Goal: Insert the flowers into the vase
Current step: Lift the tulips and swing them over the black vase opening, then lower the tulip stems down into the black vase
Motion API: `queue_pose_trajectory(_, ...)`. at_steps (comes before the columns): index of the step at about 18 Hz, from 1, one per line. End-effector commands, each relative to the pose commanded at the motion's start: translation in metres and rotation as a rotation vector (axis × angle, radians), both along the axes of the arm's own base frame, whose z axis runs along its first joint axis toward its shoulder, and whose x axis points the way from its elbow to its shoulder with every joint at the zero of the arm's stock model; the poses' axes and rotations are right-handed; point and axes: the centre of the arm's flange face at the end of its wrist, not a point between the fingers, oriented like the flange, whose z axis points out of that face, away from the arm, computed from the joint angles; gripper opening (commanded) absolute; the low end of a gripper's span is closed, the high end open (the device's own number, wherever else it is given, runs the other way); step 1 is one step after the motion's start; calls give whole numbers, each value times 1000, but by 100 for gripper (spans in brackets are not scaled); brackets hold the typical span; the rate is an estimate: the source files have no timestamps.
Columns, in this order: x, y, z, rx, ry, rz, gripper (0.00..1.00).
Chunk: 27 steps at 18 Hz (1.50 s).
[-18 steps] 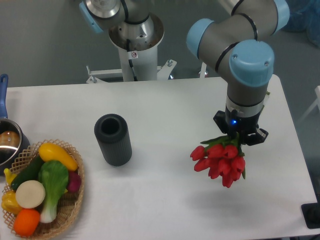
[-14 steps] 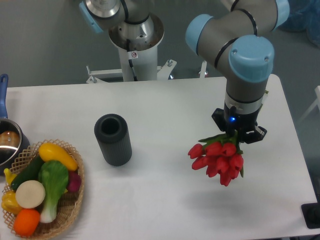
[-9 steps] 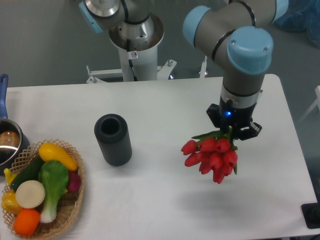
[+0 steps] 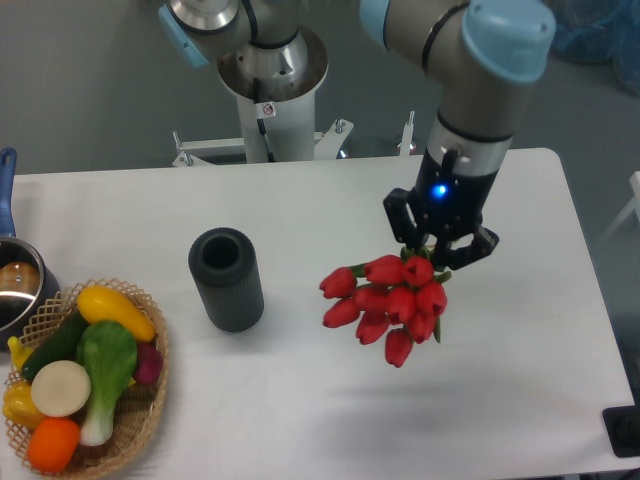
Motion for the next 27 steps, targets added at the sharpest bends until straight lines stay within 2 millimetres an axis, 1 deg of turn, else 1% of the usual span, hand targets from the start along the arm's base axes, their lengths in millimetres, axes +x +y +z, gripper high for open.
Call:
queue_pose_trajectory(1, 5, 3, 1, 62, -25, 5, 0)
queue_pose_trajectory(2, 9, 2, 4, 116, -32, 6, 0)
queue_pose_trajectory(4, 20, 7, -1, 197, -82, -21, 0)
queue_pose_trajectory(5, 24, 10, 0, 245, -111, -39, 0)
queue_pose_trajectory(8, 38, 14, 10, 334, -151, -75, 0)
queue_pose_trajectory(12, 64, 7, 29, 383, -155, -102, 0)
queue_pose_trajectory(15, 87, -3, 41, 496, -224, -134, 0)
queue_pose_trajectory(16, 94, -7, 42, 533, -245, -145, 0)
queue_pose_trajectory(18, 108, -12, 32, 603, -269, -175, 0)
queue_pose_trajectory(20, 122, -16, 16, 645, -265, -201, 0)
queue_pose_trajectory(21, 126, -19, 7, 659, -266, -207, 0)
queue_pose_trajectory(22, 133, -21, 6, 673, -263, -218, 0)
queue_pose_trajectory(23, 135, -22, 6, 682, -271, -220, 0)
queue_pose_trajectory(26, 143, -28, -10, 699, -316, -214, 0)
queue_pose_trajectory(27, 147, -31, -11, 700, -316, -216, 0)
